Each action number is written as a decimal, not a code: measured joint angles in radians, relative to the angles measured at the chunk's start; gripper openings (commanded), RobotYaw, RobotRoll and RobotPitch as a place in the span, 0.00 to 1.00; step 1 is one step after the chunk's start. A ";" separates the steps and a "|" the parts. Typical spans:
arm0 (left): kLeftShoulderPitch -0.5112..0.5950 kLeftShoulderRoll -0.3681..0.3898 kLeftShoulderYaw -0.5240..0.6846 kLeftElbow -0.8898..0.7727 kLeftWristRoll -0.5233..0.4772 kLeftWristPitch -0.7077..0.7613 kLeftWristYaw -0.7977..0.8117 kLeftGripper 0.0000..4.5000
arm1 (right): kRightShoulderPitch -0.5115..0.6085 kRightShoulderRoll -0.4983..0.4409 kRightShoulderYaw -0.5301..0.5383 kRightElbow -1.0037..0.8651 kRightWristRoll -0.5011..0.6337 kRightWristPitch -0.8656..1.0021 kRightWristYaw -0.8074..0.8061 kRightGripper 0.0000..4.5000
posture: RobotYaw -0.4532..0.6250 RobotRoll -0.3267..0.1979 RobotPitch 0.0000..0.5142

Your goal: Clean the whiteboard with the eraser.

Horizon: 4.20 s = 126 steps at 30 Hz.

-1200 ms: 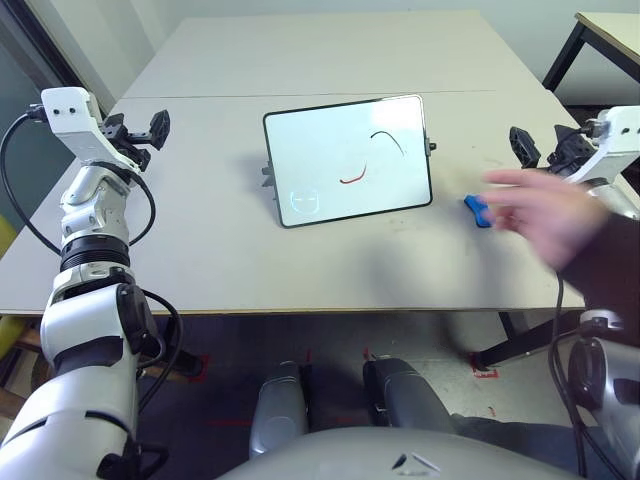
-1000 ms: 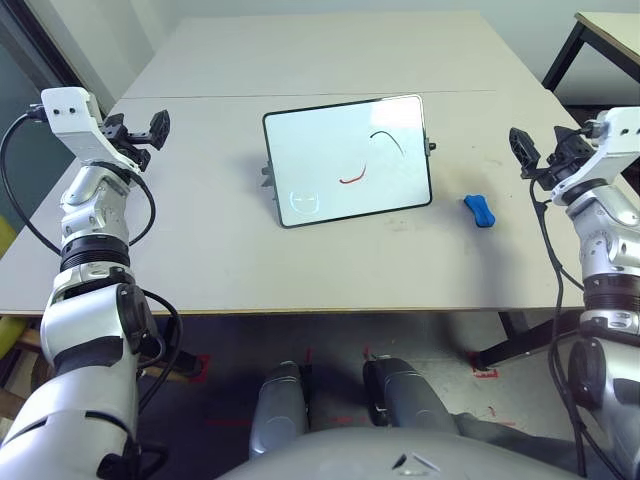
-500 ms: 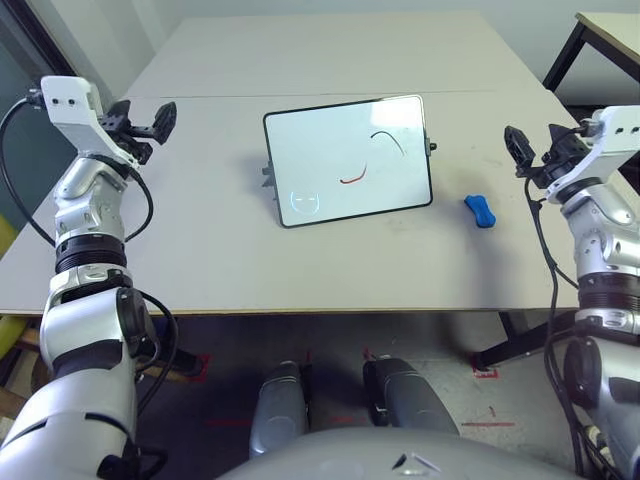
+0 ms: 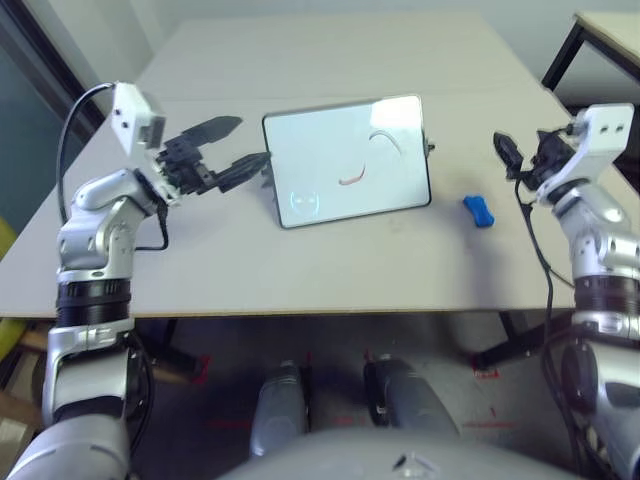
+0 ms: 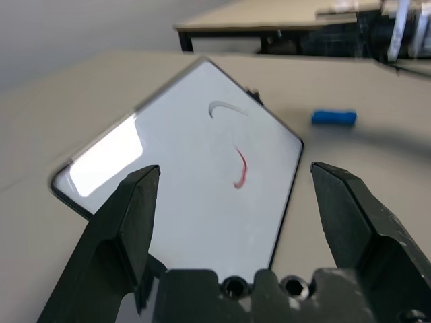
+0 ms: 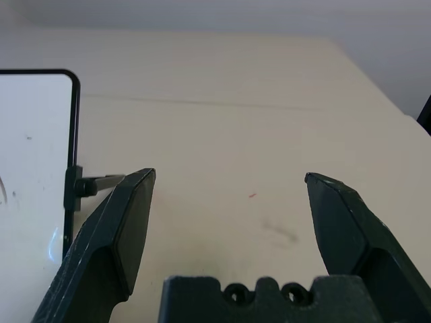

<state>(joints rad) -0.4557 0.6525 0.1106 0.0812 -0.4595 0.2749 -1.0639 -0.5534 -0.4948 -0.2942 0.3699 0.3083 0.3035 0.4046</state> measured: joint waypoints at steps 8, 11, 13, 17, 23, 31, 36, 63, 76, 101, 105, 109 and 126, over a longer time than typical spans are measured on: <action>0.017 -0.003 -0.056 0.015 0.070 -0.076 -0.009 1.00 | -0.004 -0.126 0.062 -0.176 0.002 0.424 0.003 0.99 | 0.22 0.62 0.14; 0.017 -0.011 -0.070 0.027 0.086 -0.101 -0.011 1.00 | -0.022 -0.200 0.114 -0.242 0.015 0.660 0.023 0.99 | 0.21 0.62 0.14; 0.017 -0.022 -0.084 0.045 0.096 -0.114 -0.011 1.00 | -0.036 -0.248 0.158 -0.280 0.023 0.798 0.038 0.99 | 0.21 0.62 0.14; 0.017 -0.034 -0.095 0.062 0.112 -0.135 -0.011 1.00 | -0.059 -0.283 0.247 -0.334 0.024 0.969 0.060 0.99 | 0.21 0.62 0.15; 0.017 -0.047 -0.105 0.061 0.120 -0.142 -0.010 1.00 | -0.094 -0.233 0.274 -0.299 0.022 1.052 0.048 0.99 | 0.22 0.62 0.16; 0.043 -0.047 -0.111 0.051 0.122 -0.142 -0.003 1.00 | -0.128 -0.172 0.282 -0.199 0.010 1.036 0.021 0.99 | 0.24 0.62 0.17; 0.051 -0.047 -0.111 0.046 0.122 -0.142 0.005 1.00 | -0.154 -0.136 0.288 -0.128 -0.018 0.993 0.011 0.99 | 0.25 0.62 0.18; 0.067 -0.039 -0.111 0.001 0.124 -0.103 0.025 1.00 | -0.160 -0.123 0.379 -0.110 -0.106 0.848 0.078 0.07 | 0.25 0.62 0.19; 0.037 -0.043 -0.120 0.002 0.132 -0.100 0.033 1.00 | -0.297 -0.271 0.732 -0.166 -0.510 0.151 0.261 0.07 | 0.25 0.62 0.18; 0.051 -0.040 -0.114 0.000 0.145 -0.107 0.058 1.00 | -0.504 -0.026 0.804 0.209 -0.847 -0.227 0.315 0.07 | 0.29 0.62 0.17; 0.060 -0.038 -0.112 -0.015 0.145 -0.106 0.060 1.00 | -0.520 0.013 0.804 0.225 -0.873 -0.238 0.312 0.07 | 0.30 0.62 0.18; 0.067 -0.038 -0.112 -0.026 0.145 -0.104 0.061 1.00 | -0.529 0.068 0.804 0.225 -0.885 -0.244 0.313 0.07 | 0.30 0.62 0.18; 0.071 -0.039 -0.112 -0.033 0.145 -0.094 0.077 1.00 | -0.526 -0.052 0.808 0.248 -0.976 -0.269 0.316 0.07 | 0.29 0.62 0.19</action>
<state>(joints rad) -0.3845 0.6137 -0.0011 0.0477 -0.3147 0.1806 -0.9868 -1.0797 -0.5465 0.5135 0.6175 -0.6673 0.0350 0.7208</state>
